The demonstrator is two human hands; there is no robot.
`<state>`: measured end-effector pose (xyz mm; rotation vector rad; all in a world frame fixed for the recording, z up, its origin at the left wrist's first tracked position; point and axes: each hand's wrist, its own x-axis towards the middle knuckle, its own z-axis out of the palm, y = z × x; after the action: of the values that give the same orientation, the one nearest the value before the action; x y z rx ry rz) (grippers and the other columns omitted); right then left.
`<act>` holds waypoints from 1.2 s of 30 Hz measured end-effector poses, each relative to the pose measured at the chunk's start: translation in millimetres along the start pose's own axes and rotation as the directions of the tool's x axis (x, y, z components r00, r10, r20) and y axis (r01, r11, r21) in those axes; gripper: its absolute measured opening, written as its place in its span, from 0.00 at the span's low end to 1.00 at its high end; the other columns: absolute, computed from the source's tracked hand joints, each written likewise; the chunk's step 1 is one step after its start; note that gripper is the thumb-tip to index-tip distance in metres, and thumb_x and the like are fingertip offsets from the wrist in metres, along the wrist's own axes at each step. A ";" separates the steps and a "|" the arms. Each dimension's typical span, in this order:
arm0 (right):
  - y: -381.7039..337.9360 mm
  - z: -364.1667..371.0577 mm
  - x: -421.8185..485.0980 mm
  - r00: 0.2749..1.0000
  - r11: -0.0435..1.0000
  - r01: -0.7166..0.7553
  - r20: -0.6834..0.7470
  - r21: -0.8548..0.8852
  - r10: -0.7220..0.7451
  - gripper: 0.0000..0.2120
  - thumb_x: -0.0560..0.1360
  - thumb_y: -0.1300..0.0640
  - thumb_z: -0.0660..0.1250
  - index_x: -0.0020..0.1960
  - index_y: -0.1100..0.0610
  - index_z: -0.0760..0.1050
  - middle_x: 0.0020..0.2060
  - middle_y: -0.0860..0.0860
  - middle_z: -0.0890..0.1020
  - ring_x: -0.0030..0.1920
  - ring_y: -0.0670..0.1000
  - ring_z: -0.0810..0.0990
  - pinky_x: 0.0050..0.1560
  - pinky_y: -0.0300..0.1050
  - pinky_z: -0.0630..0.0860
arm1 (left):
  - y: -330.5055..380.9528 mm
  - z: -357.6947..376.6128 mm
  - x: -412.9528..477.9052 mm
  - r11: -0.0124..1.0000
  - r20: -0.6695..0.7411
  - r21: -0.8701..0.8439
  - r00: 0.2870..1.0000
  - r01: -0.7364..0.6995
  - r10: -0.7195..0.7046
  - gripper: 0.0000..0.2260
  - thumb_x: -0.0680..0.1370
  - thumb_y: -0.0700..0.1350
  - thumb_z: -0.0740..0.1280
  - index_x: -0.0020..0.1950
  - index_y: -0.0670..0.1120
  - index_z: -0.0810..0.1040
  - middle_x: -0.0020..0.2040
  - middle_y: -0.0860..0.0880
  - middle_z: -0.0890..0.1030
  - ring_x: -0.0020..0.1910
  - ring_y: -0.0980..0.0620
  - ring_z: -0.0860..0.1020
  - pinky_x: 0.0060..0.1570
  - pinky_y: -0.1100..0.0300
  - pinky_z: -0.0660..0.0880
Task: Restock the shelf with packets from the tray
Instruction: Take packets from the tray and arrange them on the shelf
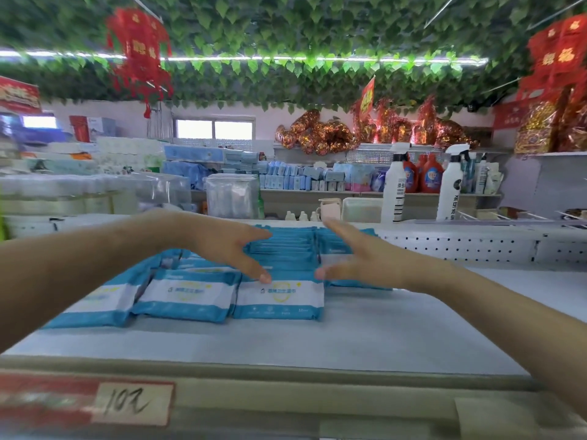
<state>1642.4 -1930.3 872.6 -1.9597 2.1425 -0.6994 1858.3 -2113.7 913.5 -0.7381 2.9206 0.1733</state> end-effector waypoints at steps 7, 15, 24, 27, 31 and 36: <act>-35.1 26.7 29.0 0.965 0.892 0.098 0.261 -0.441 0.023 0.66 0.67 0.28 0.74 0.84 0.53 0.35 0.83 0.47 0.36 0.82 0.47 0.37 0.80 0.43 0.39 | 1.8 22.9 13.5 0.989 0.059 0.136 0.997 -0.057 0.049 0.60 0.68 0.72 0.74 0.85 0.50 0.41 0.85 0.54 0.44 0.83 0.53 0.47 0.82 0.52 0.47; -36.8 20.8 65.8 0.944 0.787 0.073 0.296 -0.613 0.143 0.63 0.66 0.25 0.71 0.84 0.53 0.41 0.84 0.50 0.44 0.83 0.51 0.41 0.82 0.53 0.40 | -6.0 21.9 36.0 0.981 0.015 0.195 1.000 -0.026 0.023 0.58 0.70 0.71 0.73 0.85 0.47 0.43 0.85 0.50 0.47 0.84 0.49 0.50 0.82 0.49 0.51; -18.4 23.7 95.2 0.972 0.718 0.042 0.195 -0.695 0.132 0.63 0.67 0.24 0.69 0.84 0.58 0.43 0.84 0.55 0.48 0.83 0.53 0.46 0.82 0.54 0.39 | -21.9 21.0 68.8 0.979 -0.102 0.204 0.995 0.002 0.019 0.52 0.66 0.71 0.76 0.79 0.46 0.59 0.77 0.47 0.69 0.71 0.45 0.71 0.73 0.45 0.69; -14.8 24.9 99.3 0.980 0.698 0.047 0.168 -0.714 0.106 0.62 0.68 0.24 0.68 0.84 0.59 0.44 0.84 0.55 0.52 0.83 0.54 0.49 0.82 0.55 0.41 | -24.1 20.2 74.8 0.967 -0.129 0.253 0.991 0.009 0.024 0.49 0.65 0.71 0.77 0.76 0.48 0.63 0.70 0.48 0.75 0.63 0.46 0.76 0.67 0.45 0.74; -12.0 25.7 102.2 0.988 0.675 0.067 0.145 -0.735 0.060 0.58 0.69 0.25 0.69 0.83 0.58 0.49 0.82 0.55 0.57 0.82 0.54 0.54 0.82 0.56 0.43 | -17.4 21.7 76.5 0.949 -0.173 0.315 0.982 -0.013 0.071 0.47 0.69 0.67 0.77 0.78 0.46 0.63 0.69 0.47 0.75 0.62 0.46 0.77 0.66 0.48 0.75; -7.7 20.5 99.4 0.985 0.701 0.087 0.166 -0.707 0.045 0.58 0.69 0.27 0.71 0.83 0.56 0.48 0.82 0.53 0.58 0.81 0.53 0.56 0.83 0.53 0.43 | -16.9 20.9 77.5 0.959 -0.119 0.283 0.991 -0.032 0.068 0.54 0.70 0.66 0.77 0.83 0.44 0.51 0.80 0.46 0.64 0.74 0.45 0.68 0.76 0.47 0.66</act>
<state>1644.7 -2031.9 877.4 -2.2496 2.5023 0.3990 1800.7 -2161.5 880.0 -0.6516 2.9921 -0.2902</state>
